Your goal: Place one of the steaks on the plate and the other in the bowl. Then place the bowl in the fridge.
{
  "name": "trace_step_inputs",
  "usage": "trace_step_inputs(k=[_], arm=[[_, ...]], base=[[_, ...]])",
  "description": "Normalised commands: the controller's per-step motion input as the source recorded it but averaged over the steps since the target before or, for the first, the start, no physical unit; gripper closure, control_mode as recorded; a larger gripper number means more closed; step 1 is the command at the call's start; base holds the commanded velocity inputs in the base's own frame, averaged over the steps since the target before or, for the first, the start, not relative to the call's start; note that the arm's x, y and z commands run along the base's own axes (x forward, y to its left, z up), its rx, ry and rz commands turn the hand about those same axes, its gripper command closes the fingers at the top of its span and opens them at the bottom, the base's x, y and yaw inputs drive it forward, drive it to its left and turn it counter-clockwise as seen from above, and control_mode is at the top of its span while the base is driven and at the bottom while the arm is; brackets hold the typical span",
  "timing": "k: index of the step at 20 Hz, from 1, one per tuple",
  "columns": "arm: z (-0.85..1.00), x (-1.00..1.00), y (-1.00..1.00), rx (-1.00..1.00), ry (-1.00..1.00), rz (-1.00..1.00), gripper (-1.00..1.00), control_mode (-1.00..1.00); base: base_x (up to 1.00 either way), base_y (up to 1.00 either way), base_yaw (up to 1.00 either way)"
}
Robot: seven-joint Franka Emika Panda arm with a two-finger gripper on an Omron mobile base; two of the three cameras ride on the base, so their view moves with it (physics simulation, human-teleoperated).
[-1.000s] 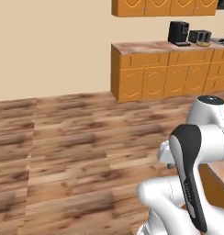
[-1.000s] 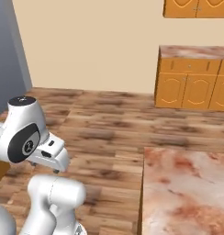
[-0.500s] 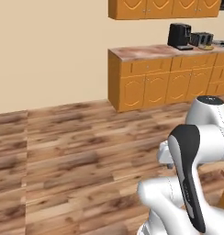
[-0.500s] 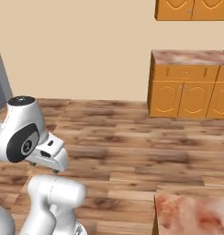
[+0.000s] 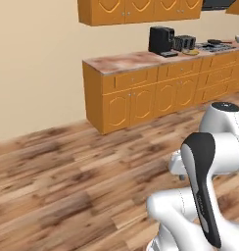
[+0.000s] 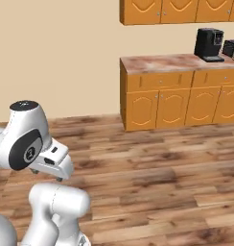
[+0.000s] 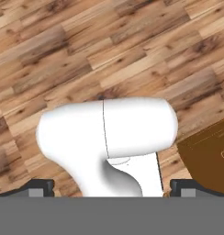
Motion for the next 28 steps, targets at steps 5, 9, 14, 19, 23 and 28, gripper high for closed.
trace_step_inputs(k=[5, 9, 14, 19, 23, 28], arm=[[0.0, 0.0, 0.0, 0.0, 0.0, 0.0, -1.0, 1.0], [0.0, 0.0, 0.0, 0.0, 0.0, 0.0, -1.0, 1.0], [0.0, 0.0, 0.0, 0.0, 0.0, 0.0, -1.0, 1.0], [0.0, 0.0, 0.0, 0.0, 0.0, 0.0, -1.0, 1.0], [0.0, 0.0, 0.0, 0.0, 0.0, 0.0, -1.0, 1.0], [0.0, 0.0, 0.0, 0.0, 0.0, 0.0, -1.0, 1.0]], base=[[1.0, 0.47, -0.38], [1.0, 0.36, -0.33], [1.0, 0.21, -0.3], [1.0, -0.2, -0.07], [1.0, -0.64, 0.05], [1.0, -0.88, 0.12]])
